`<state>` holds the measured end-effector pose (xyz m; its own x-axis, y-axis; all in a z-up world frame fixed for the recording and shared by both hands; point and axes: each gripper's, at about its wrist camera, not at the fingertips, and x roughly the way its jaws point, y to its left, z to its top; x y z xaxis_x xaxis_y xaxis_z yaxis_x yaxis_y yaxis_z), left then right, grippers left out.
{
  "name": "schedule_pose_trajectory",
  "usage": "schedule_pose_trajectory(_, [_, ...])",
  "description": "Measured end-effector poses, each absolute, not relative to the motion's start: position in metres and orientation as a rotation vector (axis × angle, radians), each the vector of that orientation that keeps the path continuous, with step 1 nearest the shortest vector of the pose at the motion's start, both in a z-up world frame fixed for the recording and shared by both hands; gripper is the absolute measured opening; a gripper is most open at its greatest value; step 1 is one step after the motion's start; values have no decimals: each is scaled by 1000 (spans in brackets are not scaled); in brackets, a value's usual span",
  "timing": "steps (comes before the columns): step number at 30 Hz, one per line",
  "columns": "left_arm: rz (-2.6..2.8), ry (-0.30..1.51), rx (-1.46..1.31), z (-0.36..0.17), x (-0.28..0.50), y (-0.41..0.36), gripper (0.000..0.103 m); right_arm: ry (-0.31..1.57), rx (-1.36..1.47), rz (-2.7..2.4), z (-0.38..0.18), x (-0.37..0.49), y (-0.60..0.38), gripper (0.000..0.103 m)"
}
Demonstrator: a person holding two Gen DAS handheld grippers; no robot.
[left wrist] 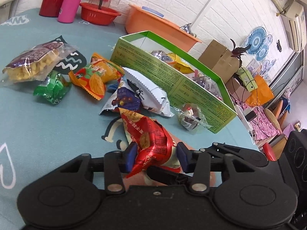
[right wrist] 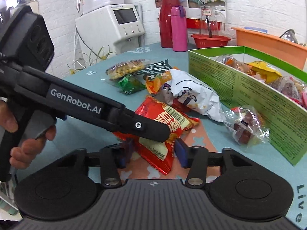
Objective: Organize snacks
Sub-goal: 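Carry the red bag into the green box and open both grippers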
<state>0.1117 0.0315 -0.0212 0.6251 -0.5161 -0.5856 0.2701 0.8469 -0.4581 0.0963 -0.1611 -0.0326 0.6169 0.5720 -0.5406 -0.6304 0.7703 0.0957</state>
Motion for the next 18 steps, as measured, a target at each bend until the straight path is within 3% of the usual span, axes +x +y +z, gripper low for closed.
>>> schedule_pose_trajectory(5, [-483,736,-324,-7,99,24,76,547,-105,687,-24,84,-169,63])
schedule_pose_trajectory(18, [-616,545,-235,57,121,-32,76,308,-101,557,29,80,-217,63])
